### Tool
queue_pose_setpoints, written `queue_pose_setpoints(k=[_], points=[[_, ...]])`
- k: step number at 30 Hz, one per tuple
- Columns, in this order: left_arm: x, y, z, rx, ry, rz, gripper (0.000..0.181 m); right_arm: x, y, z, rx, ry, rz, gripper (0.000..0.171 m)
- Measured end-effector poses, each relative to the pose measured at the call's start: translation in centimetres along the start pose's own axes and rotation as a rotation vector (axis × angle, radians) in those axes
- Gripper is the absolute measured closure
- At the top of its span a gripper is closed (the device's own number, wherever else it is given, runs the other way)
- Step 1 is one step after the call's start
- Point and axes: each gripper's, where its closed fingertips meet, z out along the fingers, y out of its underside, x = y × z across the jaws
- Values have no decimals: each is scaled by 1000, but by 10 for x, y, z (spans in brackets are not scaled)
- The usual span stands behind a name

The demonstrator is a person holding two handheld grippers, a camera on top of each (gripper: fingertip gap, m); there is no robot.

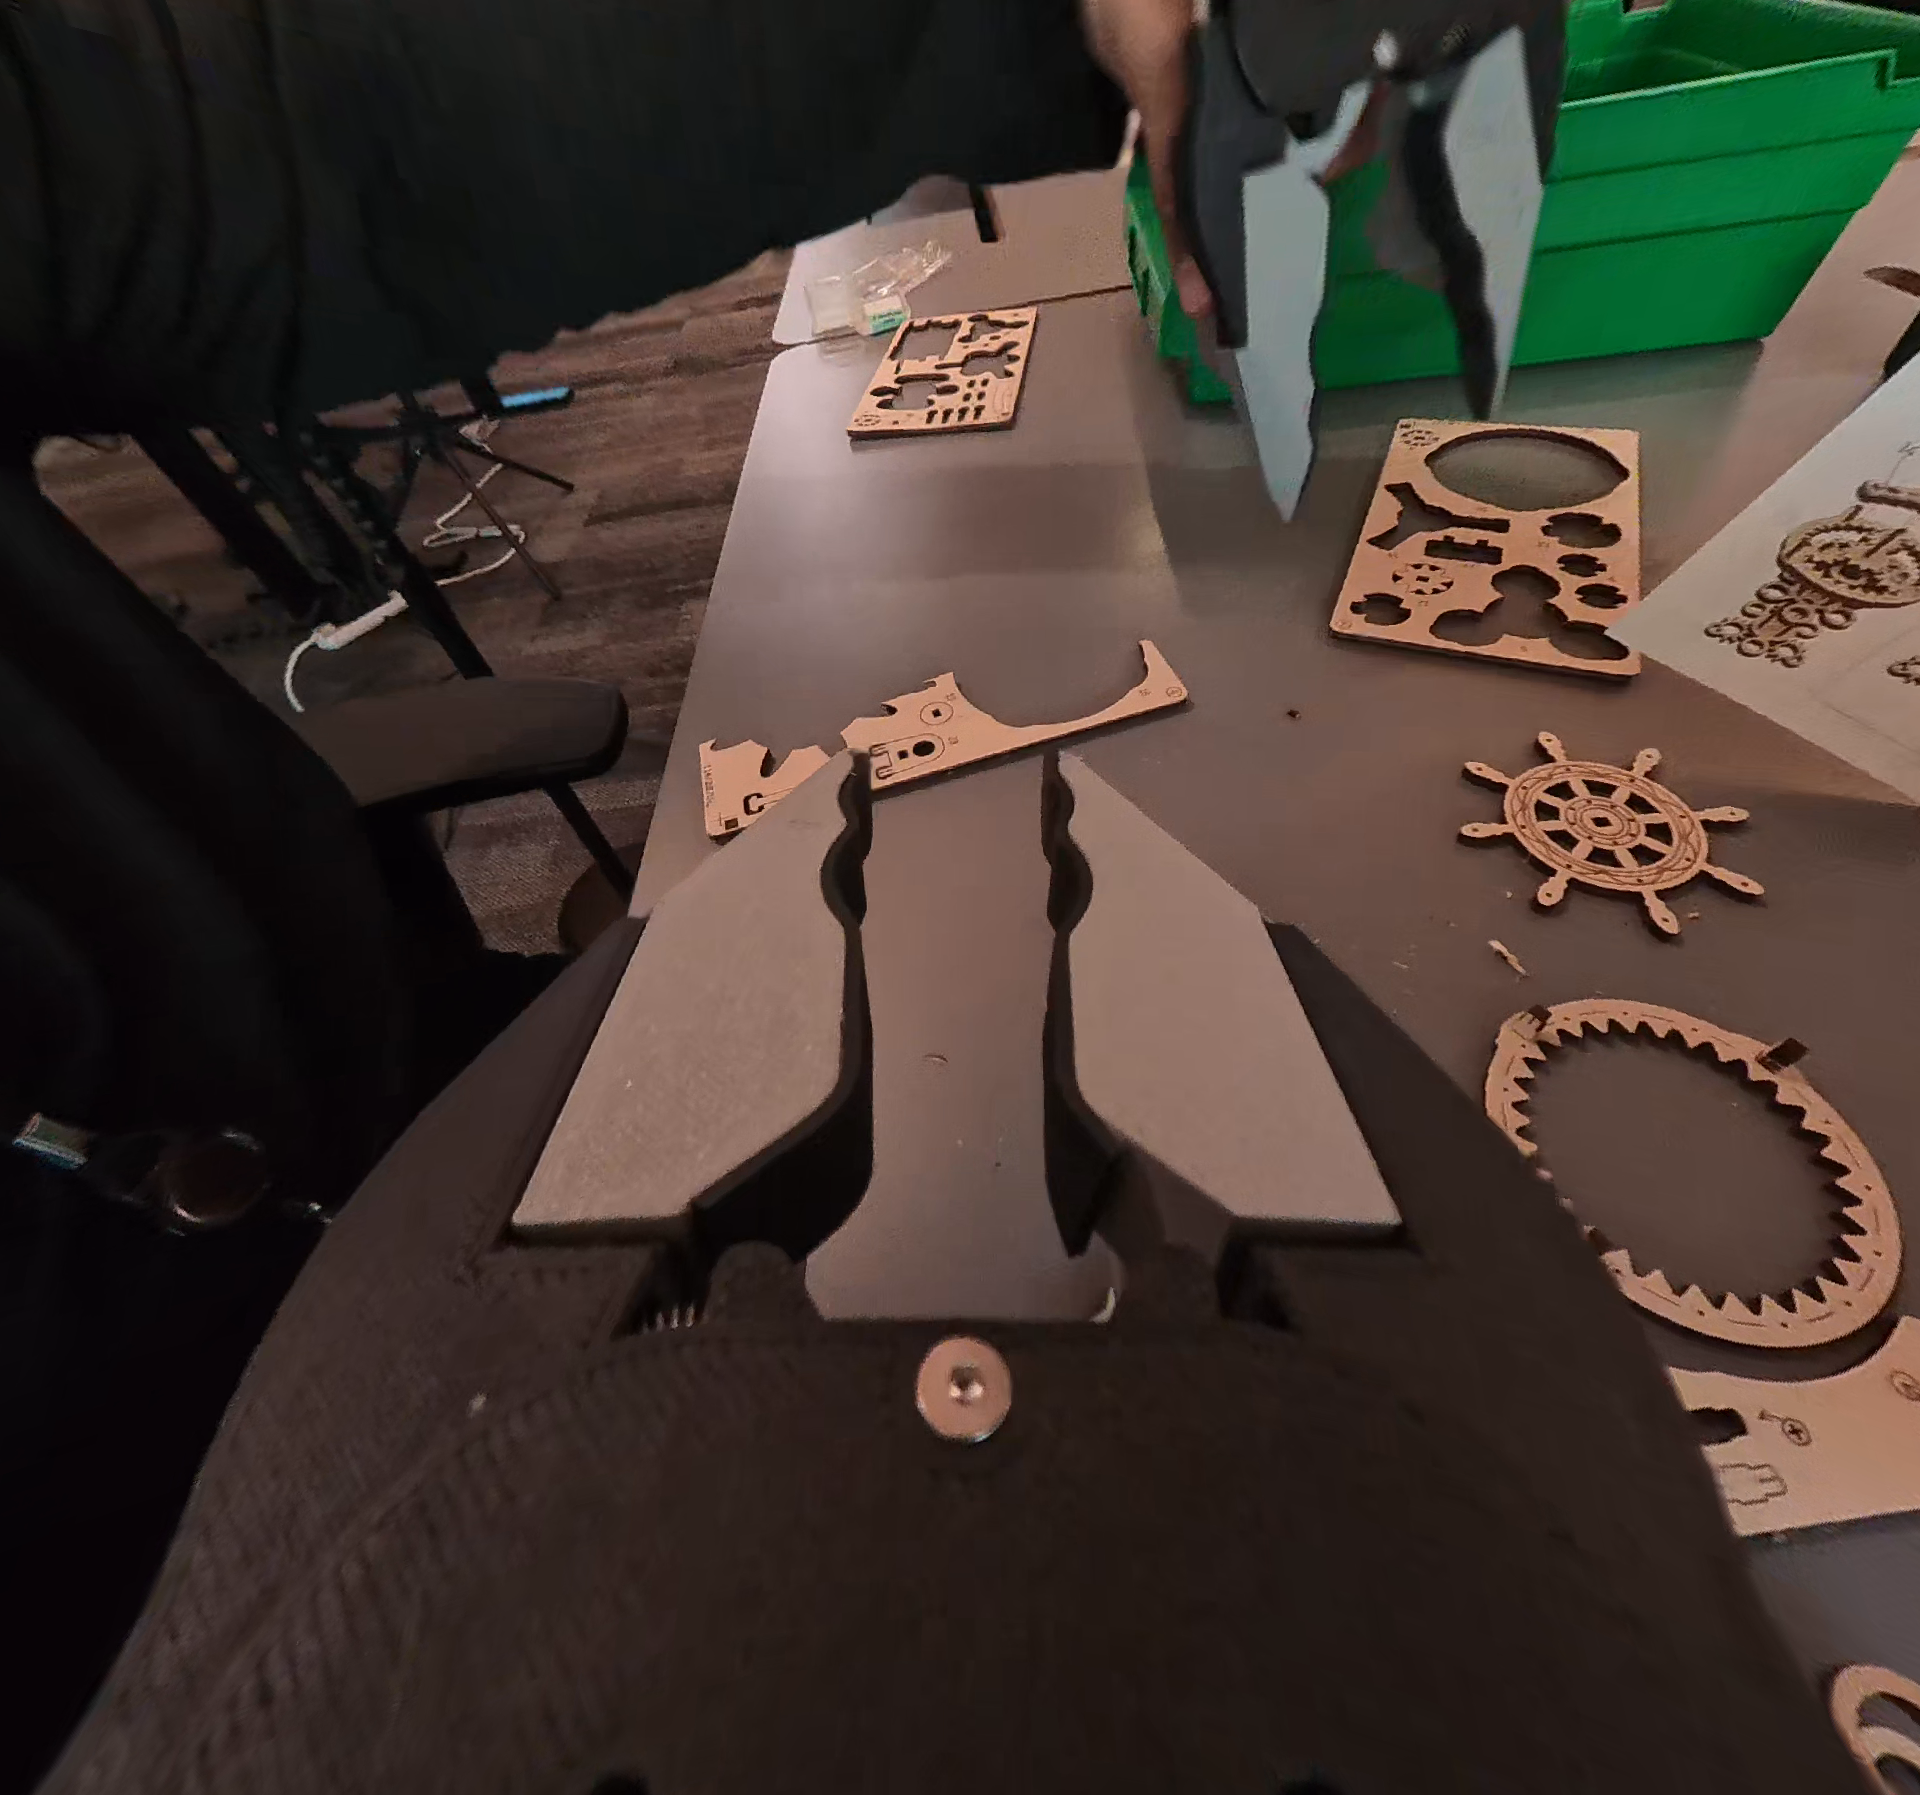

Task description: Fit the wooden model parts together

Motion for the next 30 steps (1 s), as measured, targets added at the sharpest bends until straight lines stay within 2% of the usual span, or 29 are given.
queue_pose_setpoints(k=[2,4,6,8,9,10,15,18,20,22,24,26,30], points=[[-14,26,15,-167,20,86,112,0,-4,-4,27,2,-6,143],[-28,34,29,-207,19,103,116,-1,-7,-7,51,-16,11,143],[-35,27,34,-150,46,91,109,-2,-9,-10,68,-31,28,143],[-37,23,36,-118,81,97,110,-2,-12,-11,81,-32,27,143],[-33,23,36,-119,123,95,116,-3,-13,-12,85,-36,25,144],[-24,23,36,-108,195,95,132,-4,-13,-12,88,-41,25,144],[-11,10,36,9,220,67,137,-7,-12,-9,76,-58,24,144],[-2,9,31,21,123,100,138,-2,-7,-7,52,-28,25,144],[8,9,24,13,-16,173,139,7,-3,-6,36,10,48,144],[13,11,17,-4,-234,253,181,19,-1,-5,28,41,94,142],[23,14,11,-6,-416,328,181,32,-1,-2,23,72,149,142],[42,23,15,-3,-438,318,181,41,-2,4,-5,82,177,138],[61,30,0,105,-412,116,181,61,-17,8,-33,172,148,133]])
